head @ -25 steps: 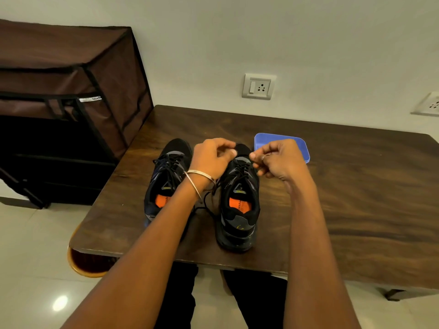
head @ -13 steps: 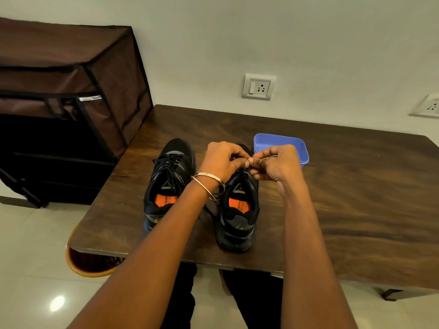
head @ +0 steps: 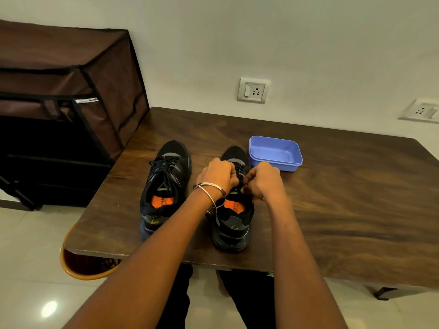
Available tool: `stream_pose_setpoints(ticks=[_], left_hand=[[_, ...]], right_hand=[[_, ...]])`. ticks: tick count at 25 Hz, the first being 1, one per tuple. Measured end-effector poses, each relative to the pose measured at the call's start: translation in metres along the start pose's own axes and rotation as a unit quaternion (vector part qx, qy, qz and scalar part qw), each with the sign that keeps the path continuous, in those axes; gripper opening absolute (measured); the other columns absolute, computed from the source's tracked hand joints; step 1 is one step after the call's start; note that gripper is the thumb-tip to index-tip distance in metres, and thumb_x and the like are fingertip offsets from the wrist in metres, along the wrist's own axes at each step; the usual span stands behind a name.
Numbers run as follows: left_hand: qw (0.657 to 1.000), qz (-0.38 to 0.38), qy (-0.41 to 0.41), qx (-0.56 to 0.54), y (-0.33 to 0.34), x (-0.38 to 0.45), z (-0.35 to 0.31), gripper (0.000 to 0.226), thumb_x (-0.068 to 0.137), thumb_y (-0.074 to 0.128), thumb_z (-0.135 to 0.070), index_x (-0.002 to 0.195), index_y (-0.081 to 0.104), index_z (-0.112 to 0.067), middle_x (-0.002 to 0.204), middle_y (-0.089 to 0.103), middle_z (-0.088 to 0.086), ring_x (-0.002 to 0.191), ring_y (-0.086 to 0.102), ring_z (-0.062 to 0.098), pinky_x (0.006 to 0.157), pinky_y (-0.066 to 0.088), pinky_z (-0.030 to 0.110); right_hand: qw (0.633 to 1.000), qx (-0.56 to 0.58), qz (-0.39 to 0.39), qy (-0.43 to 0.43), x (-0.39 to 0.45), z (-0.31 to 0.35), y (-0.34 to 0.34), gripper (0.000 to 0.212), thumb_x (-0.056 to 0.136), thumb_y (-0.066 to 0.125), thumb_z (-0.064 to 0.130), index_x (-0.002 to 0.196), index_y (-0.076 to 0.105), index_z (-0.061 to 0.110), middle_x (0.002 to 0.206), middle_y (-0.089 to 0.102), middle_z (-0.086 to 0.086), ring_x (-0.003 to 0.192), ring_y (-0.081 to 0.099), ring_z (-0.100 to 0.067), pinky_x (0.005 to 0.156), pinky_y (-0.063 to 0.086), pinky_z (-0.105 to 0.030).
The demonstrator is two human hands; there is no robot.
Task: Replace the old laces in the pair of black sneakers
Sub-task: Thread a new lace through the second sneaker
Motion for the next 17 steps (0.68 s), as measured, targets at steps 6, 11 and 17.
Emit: stream_pose_setpoints(ticks=[6, 11, 17], left_hand=[[0.995, -0.038, -0.094, 0.005, 0.014, 0.009, 0.011, 0.046, 0.08, 0.065, -0.033, 0.121, 0.057, -0.013, 0.093, 0.041, 0.003, 0.066, 0.043, 0.022, 0.062, 0.036, 0.031], [0.997, 0.003, -0.043, 0.06, 0.014, 0.005, -0.005, 0.041, 0.084, 0.067, -0.029, 0.121, 0.056, -0.013, 0.122, 0.04, 0.008, 0.09, 0.058, 0.03, 0.07, 0.041, 0.034], [0.996, -0.008, -0.077, -0.04, 0.015, 0.0, 0.0, 0.02, 0.089, 0.058, -0.02, 0.104, 0.064, -0.008, 0.113, 0.04, 0.008, 0.092, 0.057, 0.031, 0.081, 0.051, 0.039]], right_hand=[[1.0, -0.009, -0.011, 0.008, 0.0, -0.002, -0.006, 0.018, 0.082, 0.073, 0.003, 0.095, 0.078, 0.014, 0.093, 0.07, -0.011, 0.059, 0.069, -0.024, 0.047, 0.057, -0.029], [0.999, 0.039, -0.019, 0.03, 0.005, -0.009, -0.005, 0.015, 0.083, 0.07, 0.001, 0.093, 0.076, 0.01, 0.092, 0.07, -0.013, 0.056, 0.071, -0.029, 0.054, 0.062, -0.04], [0.994, 0.104, 0.02, 0.04, 0.006, -0.014, 0.0, 0.013, 0.076, 0.081, -0.002, 0.083, 0.076, 0.008, 0.087, 0.071, -0.014, 0.076, 0.072, -0.032, 0.066, 0.062, -0.046]])
Point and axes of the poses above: each hand's wrist, its own x-axis towards the middle knuckle, its own y-axis out of the palm, z = x × y, the point moved 8 cm from there along x, towards the middle knuckle
